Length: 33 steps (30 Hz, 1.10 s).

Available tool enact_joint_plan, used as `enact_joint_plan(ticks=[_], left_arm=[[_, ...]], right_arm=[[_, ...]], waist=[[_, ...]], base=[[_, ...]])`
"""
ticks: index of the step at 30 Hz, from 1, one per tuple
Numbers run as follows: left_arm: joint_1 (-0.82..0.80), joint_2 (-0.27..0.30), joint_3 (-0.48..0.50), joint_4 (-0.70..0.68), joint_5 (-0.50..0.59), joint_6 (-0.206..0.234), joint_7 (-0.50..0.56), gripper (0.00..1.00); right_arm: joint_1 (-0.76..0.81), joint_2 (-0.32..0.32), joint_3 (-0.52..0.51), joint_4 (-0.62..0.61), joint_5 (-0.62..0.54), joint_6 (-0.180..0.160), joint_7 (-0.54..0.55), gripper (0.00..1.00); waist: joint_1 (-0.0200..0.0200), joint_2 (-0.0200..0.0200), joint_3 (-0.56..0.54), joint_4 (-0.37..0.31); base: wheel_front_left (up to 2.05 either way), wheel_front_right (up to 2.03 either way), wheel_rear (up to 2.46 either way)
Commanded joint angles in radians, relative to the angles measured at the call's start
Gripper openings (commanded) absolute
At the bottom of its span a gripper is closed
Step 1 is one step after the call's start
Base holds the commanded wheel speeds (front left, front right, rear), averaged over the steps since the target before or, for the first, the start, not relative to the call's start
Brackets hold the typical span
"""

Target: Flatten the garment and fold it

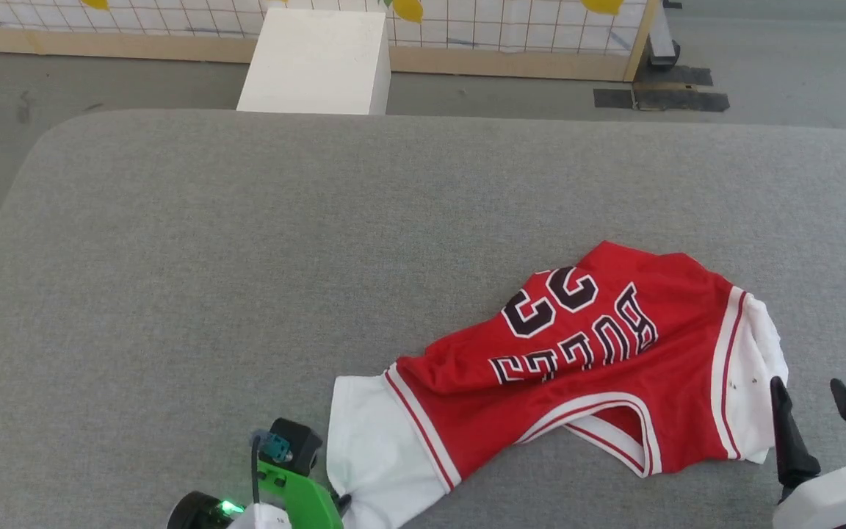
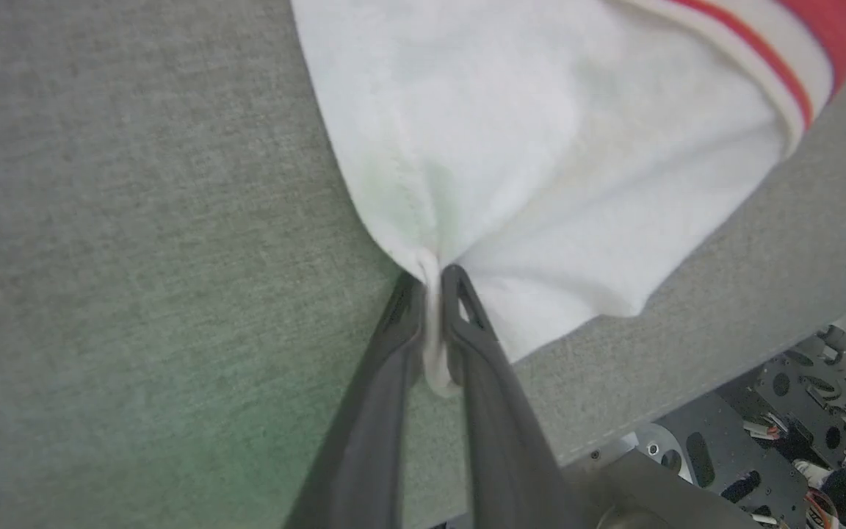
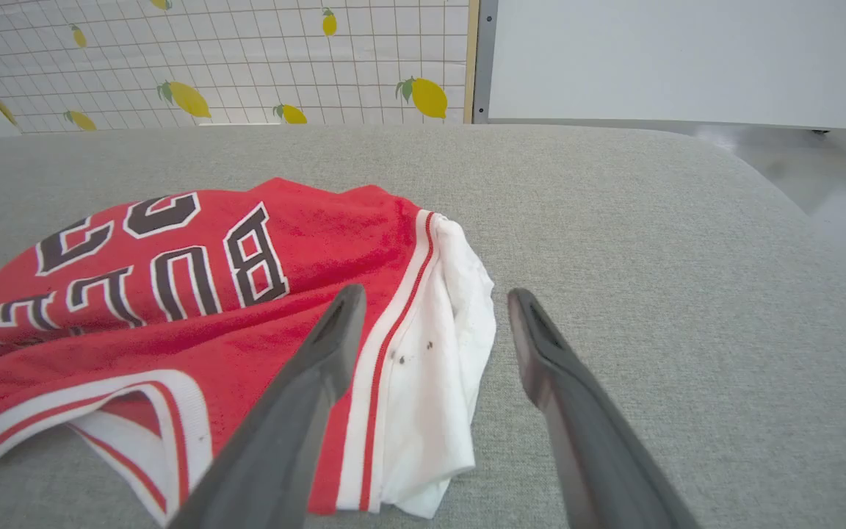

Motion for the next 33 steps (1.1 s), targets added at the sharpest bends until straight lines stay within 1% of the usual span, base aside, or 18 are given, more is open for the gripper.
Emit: enact_joint_plan(ticks=[1, 4, 6, 8, 10, 13, 17, 19, 23, 27, 33], left_arm=[[0.038, -0.007, -0.03, 0.046, -0.017, -0.009, 0.028, 0.0], [0.034, 0.002, -0.006, 0.03, -0.02, -0.002, -0.02, 0.0], [0.026, 0.008, 0.027, 0.009, -0.012, 0.021, -0.084, 0.0], [0.018, 0.015, 0.064, -0.015, -0.003, 0.048, -0.145, 0.0], [0.014, 0.021, 0.102, -0.044, 0.0, 0.075, -0.201, 0.0], [0.016, 0.029, 0.155, -0.099, 0.008, 0.116, -0.278, 0.0], [0.023, 0.033, 0.193, -0.176, 0.017, 0.151, -0.337, 0.0], [0.024, 0.032, 0.203, -0.21, 0.025, 0.167, -0.358, 0.0], [0.017, 0.029, 0.214, -0.251, 0.048, 0.194, -0.394, 0.0], [0.004, 0.024, 0.226, -0.267, 0.073, 0.224, -0.431, 0.0], [-0.009, 0.019, 0.206, -0.27, 0.082, 0.223, -0.434, 0.0]], right_arm=[[-0.022, -0.008, -0.007, -0.007, -0.003, -0.002, 0.006, 1.0], [-0.02, -0.016, -0.013, -0.007, -0.005, -0.002, 0.018, 1.0], [-0.011, -0.025, -0.005, -0.006, 0.001, -0.002, 0.053, 1.0], [0.007, -0.035, 0.005, -0.005, 0.019, -0.002, 0.124, 1.0], [0.03, -0.057, 0.028, -0.011, 0.039, -0.002, 0.22, 1.0], [0.063, -0.071, 0.028, -0.037, 0.074, -0.002, 0.382, 1.0], [0.062, -0.052, -0.018, -0.084, 0.088, -0.002, 0.533, 1.0], [0.046, -0.048, -0.03, -0.096, 0.077, -0.002, 0.584, 1.0], [0.005, -0.038, -0.035, -0.074, 0.057, -0.002, 0.657, 1.0], [-0.048, -0.022, -0.056, -0.022, 0.012, -0.002, 0.668, 1.0], [-0.073, -0.012, -0.046, 0.064, -0.028, -0.002, 0.726, 1.0]], waist=[[0.0, 0.0, -0.005, 0.004], [0.0, 0.0, -0.019, 0.012], [0.0, 0.0, -0.03, 0.018], [0.0, 0.0, -0.04, 0.024], [0.0, 0.0, -0.049, 0.028], [0.0, 0.0, -0.054, 0.034], [0.0, 0.0, -0.05, 0.046], [0.0, 0.0, -0.044, 0.054], [0.0, 0.0, -0.03, 0.071], [0.0, 0.0, -0.017, 0.087], [0.0, 0.0, 0.0, 0.106]], base=[[0.0, 0.0, 0.0], [0.0, 0.0, 0.0], [0.0, 0.0, 0.0], [0.0, 0.0, 0.0], [0.0, 0.0, 0.0], [0.0, 0.0, 0.0], [0.0, 0.0, 0.0], [0.0, 0.0, 0.0], [0.0, 0.0, 0.0], [0.0, 0.0, 0.0], [0.0, 0.0, 0.0]])
